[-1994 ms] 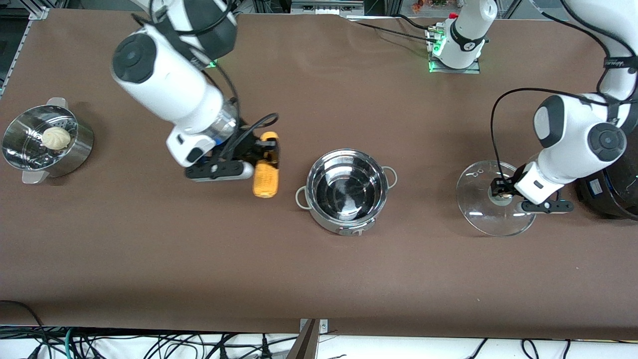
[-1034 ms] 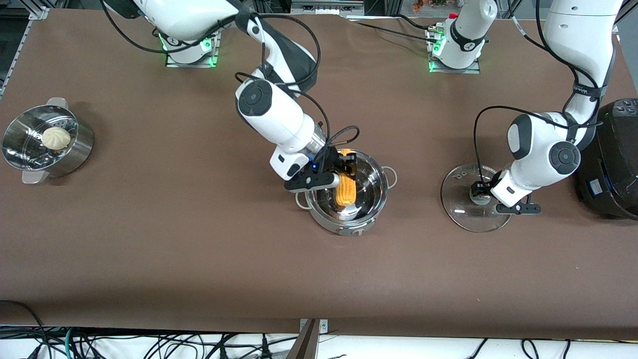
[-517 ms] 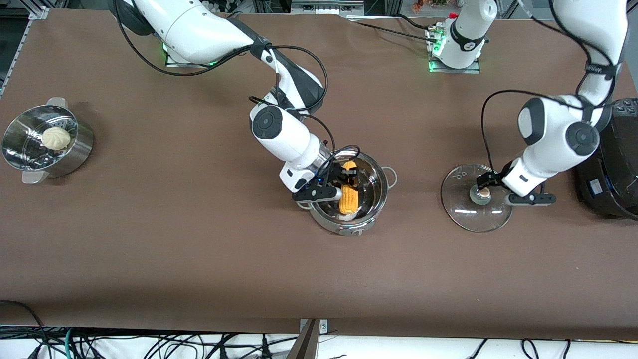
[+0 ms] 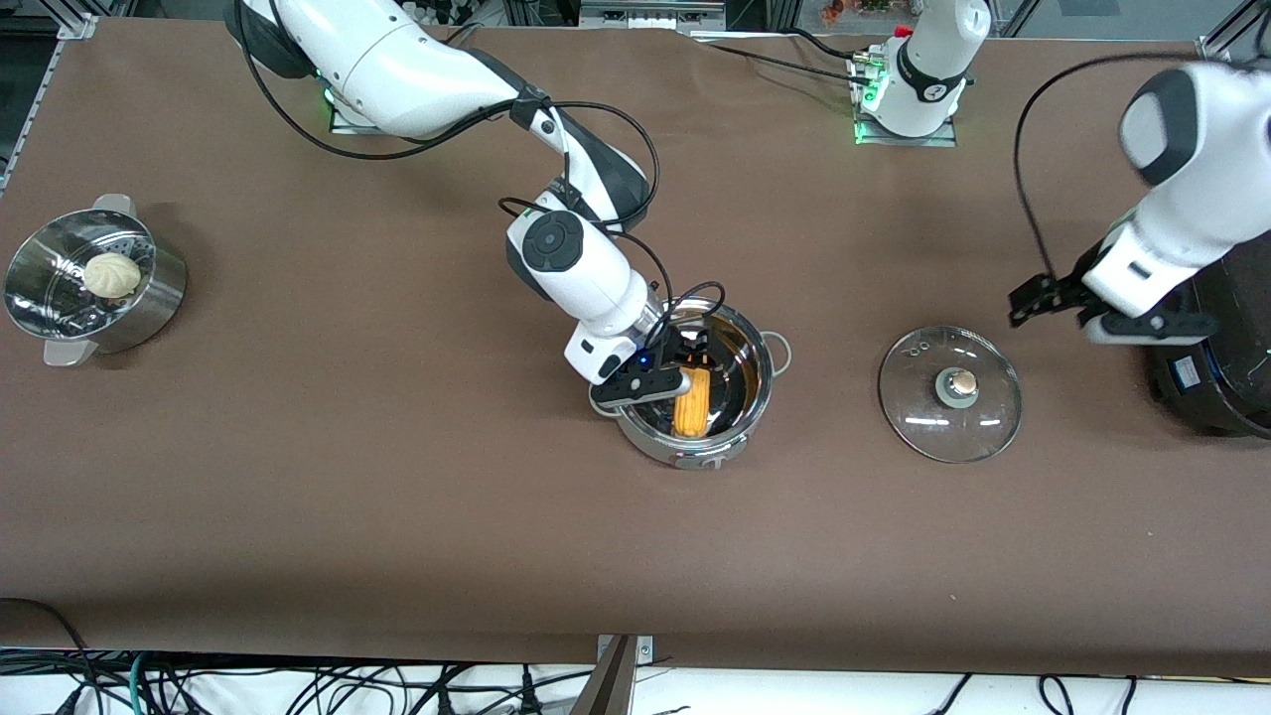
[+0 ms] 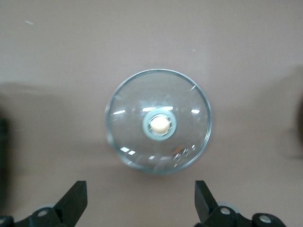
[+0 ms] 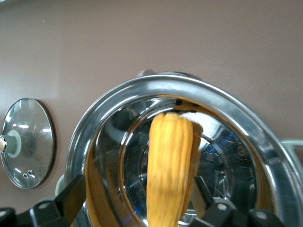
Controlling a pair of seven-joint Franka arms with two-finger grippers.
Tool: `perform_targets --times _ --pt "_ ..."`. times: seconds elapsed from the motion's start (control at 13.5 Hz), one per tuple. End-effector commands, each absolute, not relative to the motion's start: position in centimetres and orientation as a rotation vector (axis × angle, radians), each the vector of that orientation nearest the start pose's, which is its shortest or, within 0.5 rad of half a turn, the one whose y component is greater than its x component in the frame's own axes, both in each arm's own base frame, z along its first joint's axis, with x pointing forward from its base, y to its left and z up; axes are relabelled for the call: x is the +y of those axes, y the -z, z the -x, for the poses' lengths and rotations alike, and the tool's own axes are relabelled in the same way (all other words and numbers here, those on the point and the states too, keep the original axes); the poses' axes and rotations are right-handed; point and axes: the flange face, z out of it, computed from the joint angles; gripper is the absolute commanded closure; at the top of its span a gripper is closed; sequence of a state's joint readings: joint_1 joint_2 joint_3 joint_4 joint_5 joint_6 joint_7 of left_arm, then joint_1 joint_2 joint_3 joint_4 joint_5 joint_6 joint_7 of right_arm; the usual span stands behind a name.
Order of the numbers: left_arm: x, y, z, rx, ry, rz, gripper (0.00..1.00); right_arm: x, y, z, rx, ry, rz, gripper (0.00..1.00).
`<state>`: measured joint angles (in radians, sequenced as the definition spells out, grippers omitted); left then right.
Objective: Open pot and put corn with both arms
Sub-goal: 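Open the right gripper to release the corn while the left gripper withdraws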
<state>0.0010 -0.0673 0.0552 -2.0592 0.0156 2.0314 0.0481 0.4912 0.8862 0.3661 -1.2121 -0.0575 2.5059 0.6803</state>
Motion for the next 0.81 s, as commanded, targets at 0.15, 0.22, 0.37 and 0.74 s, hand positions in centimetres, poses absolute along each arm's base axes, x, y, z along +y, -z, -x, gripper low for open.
perform_targets --times 0.15,0.22,0.37,0.74 --pt "2.9 -61.9 -51.2 -0.046 -0.064 3.089 0.00 47.6 -40.0 -61.5 0.011 0.226 2.784 0.00" --pt "2.8 -63.7 -50.7 -0.048 -0.073 3.089 0.00 44.1 -43.3 -62.5 0.054 0.190 2.834 0.00" --pt "3.7 -66.4 -50.0 -0.069 -0.029 3.093 0.00 37.2 -47.6 -63.4 0.143 0.075 2.934 0.00" --pt "4.5 -62.4 -52.7 -0.101 -0.133 3.086 0.00 19.6 -53.5 -65.2 0.048 -0.103 3.078 0.00"
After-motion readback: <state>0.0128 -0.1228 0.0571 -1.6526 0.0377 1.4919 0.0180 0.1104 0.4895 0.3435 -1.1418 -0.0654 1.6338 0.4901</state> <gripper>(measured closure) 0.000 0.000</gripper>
